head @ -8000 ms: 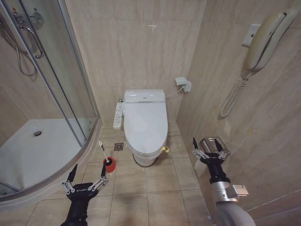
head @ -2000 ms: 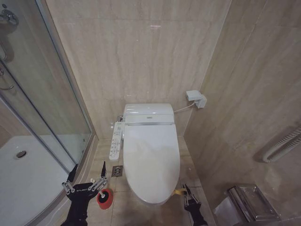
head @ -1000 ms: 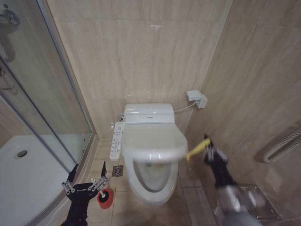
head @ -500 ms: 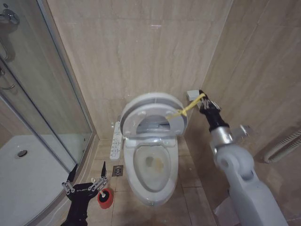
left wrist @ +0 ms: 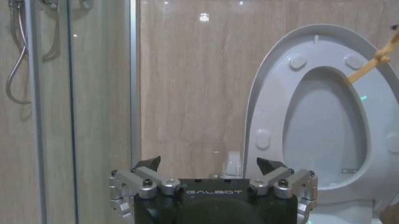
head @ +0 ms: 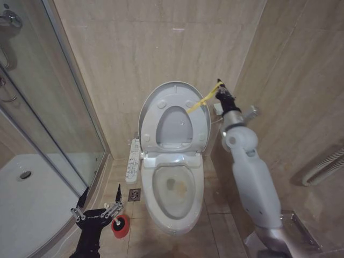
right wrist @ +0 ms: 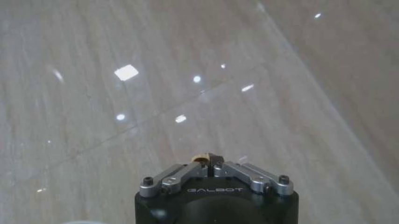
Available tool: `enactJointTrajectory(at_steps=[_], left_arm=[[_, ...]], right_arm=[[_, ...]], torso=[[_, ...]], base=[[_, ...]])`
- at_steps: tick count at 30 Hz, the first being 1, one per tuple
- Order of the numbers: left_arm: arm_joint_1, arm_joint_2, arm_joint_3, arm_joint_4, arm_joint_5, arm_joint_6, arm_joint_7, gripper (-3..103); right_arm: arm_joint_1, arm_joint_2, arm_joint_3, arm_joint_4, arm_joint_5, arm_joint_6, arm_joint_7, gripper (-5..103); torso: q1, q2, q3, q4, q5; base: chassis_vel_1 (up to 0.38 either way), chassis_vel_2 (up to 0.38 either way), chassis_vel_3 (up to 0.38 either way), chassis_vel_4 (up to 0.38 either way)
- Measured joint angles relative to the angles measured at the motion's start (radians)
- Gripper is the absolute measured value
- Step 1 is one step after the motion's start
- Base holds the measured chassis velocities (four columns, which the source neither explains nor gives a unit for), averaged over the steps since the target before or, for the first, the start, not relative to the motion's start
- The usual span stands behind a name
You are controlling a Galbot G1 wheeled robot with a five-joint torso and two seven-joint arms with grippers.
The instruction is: Open the toilet lid, clean the toilet bowl with a toilet brush, close the toilet lid, and flush.
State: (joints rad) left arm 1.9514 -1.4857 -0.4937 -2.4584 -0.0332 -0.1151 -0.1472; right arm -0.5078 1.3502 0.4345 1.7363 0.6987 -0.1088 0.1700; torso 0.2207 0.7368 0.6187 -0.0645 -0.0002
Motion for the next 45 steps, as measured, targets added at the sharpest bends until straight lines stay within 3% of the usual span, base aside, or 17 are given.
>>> enactJointTrajectory(at_steps=[1, 8, 18, 35, 45], left_arm=[[0.000, 0.000, 0.000, 0.000, 0.000, 0.000, 0.000, 100], [0.000, 0.000, 0.000, 0.000, 0.000, 0.000, 0.000, 100], [0.000, 0.000, 0.000, 0.000, 0.000, 0.000, 0.000, 100], [0.000, 0.000, 0.000, 0.000, 0.000, 0.000, 0.000, 100], [0.000, 0.000, 0.000, 0.000, 0.000, 0.000, 0.000, 100]], right_arm=[[0.044, 0.028, -0.024, -0.073, -0.048, 0.034, -0.025, 1], [0.171, 0.074, -0.044, -0.256, -0.134, 0.080, -0.056, 1], [0.235, 0.048, -0.024, -0.382, -0.192, 0.095, -0.093, 1], [0.184, 0.000, -0.018, -0.396, -0.207, 0.078, -0.102, 1], [0.123, -0.068, -0.056, -0.271, -0.125, -0.007, -0.082, 1]], torso=[[0.000, 0.000, 0.000, 0.0005, 0.0002], [0.000, 0.000, 0.000, 0.0007, 0.0000], [0.000, 0.000, 0.000, 0.0007, 0.0003], [0.000, 0.000, 0.000, 0.0006, 0.0003], [0.000, 0.000, 0.000, 0.0005, 0.0002]], base=[[0.000, 0.000, 0.000, 0.000], [0.000, 0.000, 0.000, 0.000], [0.000, 0.000, 0.000, 0.000], [0.000, 0.000, 0.000, 0.000], [0.000, 0.000, 0.000, 0.000]])
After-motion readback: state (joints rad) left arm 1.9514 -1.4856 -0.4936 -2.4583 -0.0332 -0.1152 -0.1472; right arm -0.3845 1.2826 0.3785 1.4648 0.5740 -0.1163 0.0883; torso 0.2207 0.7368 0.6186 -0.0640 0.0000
